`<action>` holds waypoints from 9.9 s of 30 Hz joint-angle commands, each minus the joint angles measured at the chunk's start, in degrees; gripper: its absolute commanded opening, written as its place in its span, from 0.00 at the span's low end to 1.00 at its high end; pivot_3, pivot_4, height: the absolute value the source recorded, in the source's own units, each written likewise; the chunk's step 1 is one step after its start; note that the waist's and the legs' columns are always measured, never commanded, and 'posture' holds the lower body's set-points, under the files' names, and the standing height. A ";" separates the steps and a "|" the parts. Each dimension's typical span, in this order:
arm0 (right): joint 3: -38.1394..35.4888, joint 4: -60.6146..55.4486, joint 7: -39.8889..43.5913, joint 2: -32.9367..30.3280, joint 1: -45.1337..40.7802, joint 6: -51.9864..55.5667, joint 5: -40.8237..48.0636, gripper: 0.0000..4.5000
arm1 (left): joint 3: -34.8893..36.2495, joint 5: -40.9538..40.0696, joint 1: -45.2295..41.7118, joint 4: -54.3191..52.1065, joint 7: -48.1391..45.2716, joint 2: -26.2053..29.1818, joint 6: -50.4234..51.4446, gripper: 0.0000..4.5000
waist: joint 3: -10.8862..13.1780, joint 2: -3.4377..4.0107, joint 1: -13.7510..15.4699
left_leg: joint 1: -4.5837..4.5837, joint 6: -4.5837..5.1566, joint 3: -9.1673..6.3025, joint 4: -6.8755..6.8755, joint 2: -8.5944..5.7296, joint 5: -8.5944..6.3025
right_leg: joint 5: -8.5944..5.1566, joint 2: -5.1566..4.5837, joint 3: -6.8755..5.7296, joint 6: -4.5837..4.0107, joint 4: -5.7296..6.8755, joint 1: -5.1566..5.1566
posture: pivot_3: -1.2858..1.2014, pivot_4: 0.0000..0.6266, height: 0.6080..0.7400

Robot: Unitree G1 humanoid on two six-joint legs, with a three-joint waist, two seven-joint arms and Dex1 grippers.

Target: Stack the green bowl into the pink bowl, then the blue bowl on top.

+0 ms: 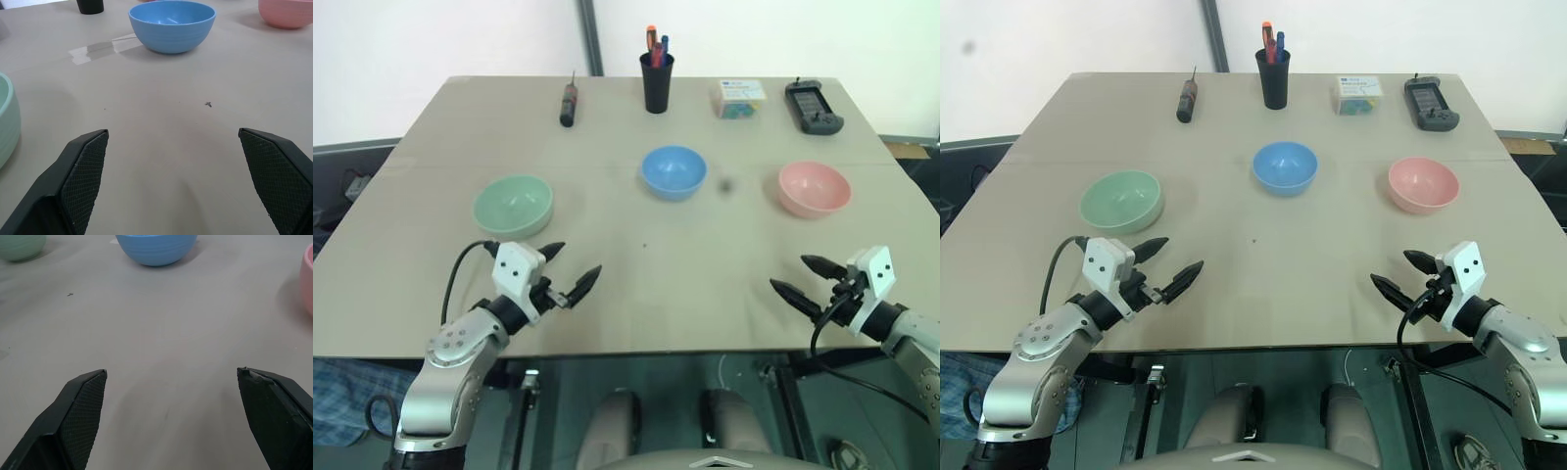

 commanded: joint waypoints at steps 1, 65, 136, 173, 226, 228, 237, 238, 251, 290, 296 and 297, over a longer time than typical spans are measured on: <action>-0.36 -1.41 -0.08 0.05 0.11 -1.07 -0.11 0.99 | 1.05 -0.65 -0.46 -2.19 0.32 0.13 -0.91 1.00 | 0.00 0.00 0.00 | 0.00 0.00 0.00 0.00 0.00 0.00 | 0.00 0.00 0.00 0.00 0.00 0.00 | 0.52 0.24 1.00; 23.22 56.70 3.60 -8.11 -52.88 -6.34 -34.28 0.99 | -8.87 -12.63 -10.65 -9.50 -1.78 -5.28 -0.37 1.00 | 0.08 0.05 -0.52 | 0.02 0.01 0.51 0.06 -0.04 0.01 | 0.16 0.04 0.20 0.20 -0.02 0.01 | 0.52 0.24 1.00; 31.96 -8.81 29.08 -6.01 -40.58 6.64 -37.01 0.97 | 0.27 -9.60 0.96 -7.44 -8.08 4.03 -5.34 1.00 | 0.23 0.07 -0.27 | 0.00 0.00 0.26 0.07 -0.01 0.00 | 0.05 0.03 0.12 0.02 -0.01 -0.01 | 0.52 0.24 1.00; 3.00 -6.44 21.18 -10.33 -37.94 17.40 7.53 0.97 | 1.71 13.15 -12.65 12.45 2.90 10.67 -6.09 1.00 | 0.27 0.02 -0.22 | -0.04 0.01 0.04 0.05 -0.02 0.00 | 0.16 0.04 0.05 0.20 0.01 0.00 | 0.52 0.24 1.00; 6.42 -5.59 16.45 -13.84 -37.07 10.66 6.81 1.00 | -21.00 18.72 -43.15 18.76 -24.01 11.87 -21.43 0.02 | 0.39 -0.16 0.00 | -0.12 0.01 0.35 0.08 -0.06 0.00 | 0.17 0.02 0.03 0.21 0.02 -0.03 | 0.52 0.24 1.00; 6.54 -5.46 16.31 -13.83 -37.21 10.54 6.74 1.00 | -23.08 18.89 -44.26 18.47 -25.82 11.19 -22.40 0.02 | 0.39 -0.16 -0.18 | -0.12 0.01 0.36 0.08 -0.05 0.00 | 0.17 0.02 0.05 0.21 0.01 -0.03 | 0.52 0.24 1.00; 6.36 -6.21 15.53 -13.84 -36.59 10.57 6.98 1.00 | -27.66 19.29 -48.45 19.67 -29.87 6.98 -24.73 0.02 | 0.40 -0.18 -0.09 | -0.13 0.01 0.35 0.10 -0.05 0.00 | 0.16 0.04 0.05 0.22 0.03 -0.03 | 0.52 0.24 1.00; 6.31 -6.26 15.44 -13.87 -36.50 10.57 6.95 1.00 | -27.95 19.40 -48.75 19.95 -30.23 6.67 -25.03 0.02 | 0.40 -0.18 -0.09 | -0.13 0.01 0.34 0.11 -0.05 0.00 | 0.16 0.04 0.05 0.22 0.03 -0.03 | 0.52 0.24 1.00; 5.61 -7.08 14.06 -14.37 -35.43 10.71 7.57 1.00 | -28.51 19.64 -49.00 20.61 -31.40 5.44 -25.68 0.02 | 0.41 -0.18 -0.10 | -0.13 0.01 0.34 0.13 -0.05 0.00 | 0.17 0.05 0.05 0.23 0.04 -0.03 | 0.52 0.24 1.00; 5.77 -7.67 12.58 -14.56 -34.72 10.50 7.61 1.00 | -25.96 16.06 -46.00 24.17 -27.59 -0.32 -32.90 0.99 | 0.41 -0.18 0.01 | -0.16 0.03 0.32 0.34 -0.05 -0.01 | 0.17 0.04 0.05 0.23 0.17 -0.02 | 0.52 0.24 1.00; 6.23 -7.02 12.55 -14.72 -34.76 10.02 6.81 1.00 | -17.73 7.49 -40.77 20.28 -22.77 0.24 -20.38 0.99 | 0.41 -0.18 -0.38 | -0.14 0.05 0.16 0.45 -0.04 -0.02 | 0.17 0.05 0.05 0.23 0.30 -0.02 | 0.52 0.24 1.00; 6.63 -6.57 12.64 -14.69 -34.91 9.68 6.33 1.00 | -15.29 6.26 -39.23 19.49 -20.49 0.69 -16.75 0.99 | 0.41 -0.18 -0.39 | -0.13 0.05 0.06 0.46 -0.02 -0.02 | 0.17 0.05 0.06 0.23 0.32 -0.02 | 0.52 0.24 1.00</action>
